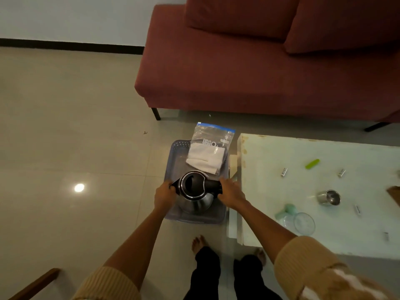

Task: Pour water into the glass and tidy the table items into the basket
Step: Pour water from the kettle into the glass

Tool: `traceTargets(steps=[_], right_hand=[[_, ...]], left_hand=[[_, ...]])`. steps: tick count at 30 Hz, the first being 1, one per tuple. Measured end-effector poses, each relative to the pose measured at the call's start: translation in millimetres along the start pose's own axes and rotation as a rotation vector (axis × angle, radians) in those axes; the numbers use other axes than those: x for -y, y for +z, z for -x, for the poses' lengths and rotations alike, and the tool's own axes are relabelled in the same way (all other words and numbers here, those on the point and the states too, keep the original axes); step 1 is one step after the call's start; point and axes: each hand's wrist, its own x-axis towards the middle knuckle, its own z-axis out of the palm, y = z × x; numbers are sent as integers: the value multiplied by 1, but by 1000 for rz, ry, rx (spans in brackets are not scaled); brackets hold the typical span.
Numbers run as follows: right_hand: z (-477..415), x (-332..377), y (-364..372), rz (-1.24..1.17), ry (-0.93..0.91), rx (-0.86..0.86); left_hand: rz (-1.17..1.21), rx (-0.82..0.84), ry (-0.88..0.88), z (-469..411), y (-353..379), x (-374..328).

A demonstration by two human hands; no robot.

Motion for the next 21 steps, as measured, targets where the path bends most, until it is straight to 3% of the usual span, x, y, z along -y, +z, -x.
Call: traceTargets(steps=[8,14,21], right_hand=[[3,-3,-27,13,-66,-2],[37,-26,-57,-238,-123,-10],[97,-88,-99,-475,-121,-86]], left_hand=[[2,-82,77,10,-6,-15],[27,-183,274,36,-16,-49],[39,-118,448,80,7,-115]])
